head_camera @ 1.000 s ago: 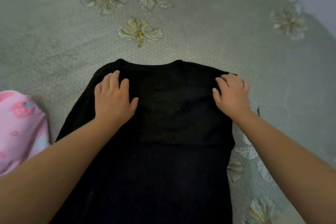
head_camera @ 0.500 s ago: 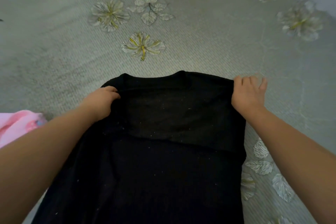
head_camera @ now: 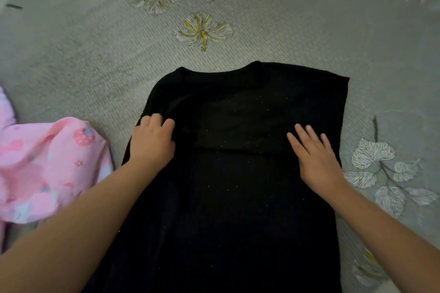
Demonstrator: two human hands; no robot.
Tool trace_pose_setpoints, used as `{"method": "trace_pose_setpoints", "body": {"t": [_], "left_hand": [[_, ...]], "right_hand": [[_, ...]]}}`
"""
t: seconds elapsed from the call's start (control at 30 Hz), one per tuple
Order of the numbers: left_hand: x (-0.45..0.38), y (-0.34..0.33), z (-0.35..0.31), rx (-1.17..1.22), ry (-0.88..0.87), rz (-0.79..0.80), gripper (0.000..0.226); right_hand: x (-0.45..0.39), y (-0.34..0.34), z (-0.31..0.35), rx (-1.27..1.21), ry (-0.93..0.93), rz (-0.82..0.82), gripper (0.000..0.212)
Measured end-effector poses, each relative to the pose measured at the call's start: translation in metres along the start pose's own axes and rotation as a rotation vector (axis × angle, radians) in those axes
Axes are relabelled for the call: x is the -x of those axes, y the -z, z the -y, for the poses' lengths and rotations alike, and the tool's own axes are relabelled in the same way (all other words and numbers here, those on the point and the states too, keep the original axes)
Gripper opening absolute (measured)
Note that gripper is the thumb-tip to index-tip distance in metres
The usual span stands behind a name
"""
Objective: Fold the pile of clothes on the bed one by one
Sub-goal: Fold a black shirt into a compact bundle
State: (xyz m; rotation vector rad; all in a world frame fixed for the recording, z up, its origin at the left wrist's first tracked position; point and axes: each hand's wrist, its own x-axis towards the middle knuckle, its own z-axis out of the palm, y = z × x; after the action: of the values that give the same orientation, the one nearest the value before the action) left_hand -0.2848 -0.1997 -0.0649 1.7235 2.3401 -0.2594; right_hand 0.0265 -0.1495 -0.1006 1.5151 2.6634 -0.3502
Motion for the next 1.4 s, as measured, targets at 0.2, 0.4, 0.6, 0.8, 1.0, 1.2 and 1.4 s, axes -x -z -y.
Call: {"method": "trace_pose_setpoints", "body": {"t": [0.2, 0.4, 0.6, 0.8, 1.0, 1.2, 1.4], "left_hand": [[-0.025, 0.004, 0.032, 1.011, 0.462, -0.165, 0.019], [0.008, -0.018, 0.047, 1.329, 0.882, -0.1, 0.02], [0.099, -0.041, 0.054, 0.613, 0.412, 0.025, 0.059], [0.167, -0.072, 0.077, 0.519, 0.621, 0.0, 0.061], [0.172, -0.069, 0.11, 0.83, 0.678, -0.126, 0.017], [0.15, 0.015, 0.154, 0.9, 0.518, -0.624, 0.012], [0.079, 0.085, 0.208, 0.691, 0.44, -0.734, 0.024]], "right_hand": [[0.011, 0.004, -0.007, 0.014, -0.087, 0.127, 0.069], [0.006, 0.02, 0.025, 0.237, -0.222, 0.27, 0.062], [-0.02, 0.028, 0.113, 0.055, 0.091, 0.12, 0.057], [-0.09, 0.001, 0.214, -0.07, 0.243, 0.121, 0.07], [-0.119, 0.001, 0.235, -0.387, 0.048, 0.011, 0.047], [-0.079, 0.009, 0.208, -0.41, 0.165, 0.067, 0.05], [-0.081, -0.015, 0.227, 0.197, 0.262, 0.345, 0.061]]}}
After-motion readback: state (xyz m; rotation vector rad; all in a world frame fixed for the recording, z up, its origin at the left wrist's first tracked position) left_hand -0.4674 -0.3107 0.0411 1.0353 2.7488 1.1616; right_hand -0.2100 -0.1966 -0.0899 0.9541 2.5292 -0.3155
